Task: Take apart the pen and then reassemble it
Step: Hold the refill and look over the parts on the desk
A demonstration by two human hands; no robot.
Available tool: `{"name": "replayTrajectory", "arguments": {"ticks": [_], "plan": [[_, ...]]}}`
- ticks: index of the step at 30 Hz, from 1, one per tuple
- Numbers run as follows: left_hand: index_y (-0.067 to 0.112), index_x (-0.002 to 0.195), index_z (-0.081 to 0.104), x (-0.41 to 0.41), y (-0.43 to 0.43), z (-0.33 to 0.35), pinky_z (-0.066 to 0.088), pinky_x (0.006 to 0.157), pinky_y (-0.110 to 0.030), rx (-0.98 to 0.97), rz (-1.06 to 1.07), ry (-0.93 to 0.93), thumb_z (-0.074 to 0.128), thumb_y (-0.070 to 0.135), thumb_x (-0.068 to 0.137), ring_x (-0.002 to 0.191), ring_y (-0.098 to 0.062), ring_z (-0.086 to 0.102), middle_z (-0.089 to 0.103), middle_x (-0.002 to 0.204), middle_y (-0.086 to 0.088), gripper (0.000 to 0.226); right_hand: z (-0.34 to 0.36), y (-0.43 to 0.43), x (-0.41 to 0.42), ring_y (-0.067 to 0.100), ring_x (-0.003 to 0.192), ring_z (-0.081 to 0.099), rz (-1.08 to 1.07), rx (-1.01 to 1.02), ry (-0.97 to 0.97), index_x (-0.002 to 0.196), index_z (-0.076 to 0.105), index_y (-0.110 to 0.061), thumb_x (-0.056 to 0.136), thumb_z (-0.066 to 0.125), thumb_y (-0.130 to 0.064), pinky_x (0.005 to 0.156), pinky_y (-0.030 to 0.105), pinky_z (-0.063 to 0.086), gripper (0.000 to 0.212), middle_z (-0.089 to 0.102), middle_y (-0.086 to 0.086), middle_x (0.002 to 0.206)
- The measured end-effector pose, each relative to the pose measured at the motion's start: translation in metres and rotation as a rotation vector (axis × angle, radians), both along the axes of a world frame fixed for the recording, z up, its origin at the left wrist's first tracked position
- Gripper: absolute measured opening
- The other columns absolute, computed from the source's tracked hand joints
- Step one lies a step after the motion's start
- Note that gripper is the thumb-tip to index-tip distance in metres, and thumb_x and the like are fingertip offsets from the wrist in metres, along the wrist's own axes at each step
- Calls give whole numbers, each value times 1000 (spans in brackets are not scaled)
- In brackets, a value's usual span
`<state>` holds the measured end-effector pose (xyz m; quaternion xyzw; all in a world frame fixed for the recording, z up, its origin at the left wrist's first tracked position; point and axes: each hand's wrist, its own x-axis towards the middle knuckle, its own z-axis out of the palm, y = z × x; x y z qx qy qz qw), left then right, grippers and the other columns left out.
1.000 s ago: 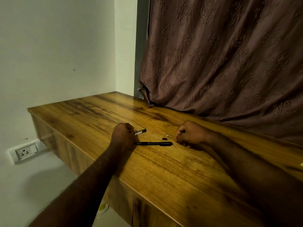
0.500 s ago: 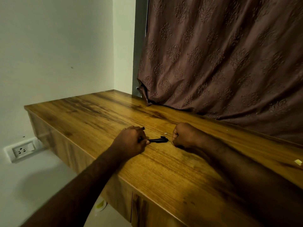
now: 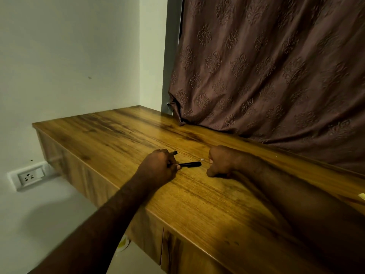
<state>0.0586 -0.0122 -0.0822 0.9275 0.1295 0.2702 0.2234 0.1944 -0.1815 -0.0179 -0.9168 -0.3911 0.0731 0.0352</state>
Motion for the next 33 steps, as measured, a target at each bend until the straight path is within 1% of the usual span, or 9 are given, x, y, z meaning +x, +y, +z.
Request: {"name": "replayTrajectory", "arguments": {"ticks": [5,9,12,16,19,21,25,28,33], "plan": [[22,85,72,0,0,0,48,67,-25,-21,9,-4,69,38,78,81,-15,61,62,89,4,17,-7,-16,8,17,50,60,-86,187,167,68,59,-13,54,73,-24,47,30,52,22,63,5,62],[22,85,72,-1,-1,1,43,65,-23,-18,13,-5,69,38,78,80,-14,60,62,90,3,18,-10,-25,10,13,39,49,-138,353,349,66,60,-8,70,69,-11,39,22,44,10,57,7,52],[23,86,72,-2,-2,1,42,64,-23,-13,9,-3,69,38,79,80,-15,60,61,88,4,18,-12,-26,15,15,43,51,-136,398,378,67,61,-9,75,67,-13,43,25,46,11,59,9,56],[23,85,72,-3,-2,1,44,61,-25,9,57,-36,67,42,79,77,-16,62,67,88,2,20,-7,-23,15,19,52,57,-97,297,282,72,64,-5,71,69,-8,49,30,51,6,62,12,61],[21,84,71,-2,0,0,41,56,-24,29,73,-61,65,43,80,72,-17,61,68,84,0,23,1,-18,7,18,56,63,-45,172,217,78,67,-3,74,70,-6,52,29,55,6,67,10,67],[20,82,72,-3,1,0,42,55,-24,30,63,-70,64,42,80,69,-17,61,68,81,-1,23,6,-11,1,20,55,65,-40,84,181,80,65,-4,76,68,-4,52,30,56,4,69,12,69],[18,79,72,-4,4,3,54,60,-34,-104,48,-91,66,34,81,67,-21,64,70,78,-6,18,14,4,-6,21,52,65,-62,-64,161,91,62,-1,74,70,-6,60,36,59,19,69,11,67],[18,75,72,-2,8,1,56,64,-38,-197,56,-102,68,31,81,65,-21,66,70,72,-5,14,16,9,-8,21,53,66,-47,-103,149,81,64,-2,71,72,-12,59,38,61,17,70,12,69],[17,75,72,1,13,-1,58,64,-40,-295,52,-87,69,32,81,64,-21,69,72,71,-5,17,10,2,-7,19,48,61,-16,-31,124,72,57,-13,63,72,-19,54,35,57,18,65,6,66]]}}
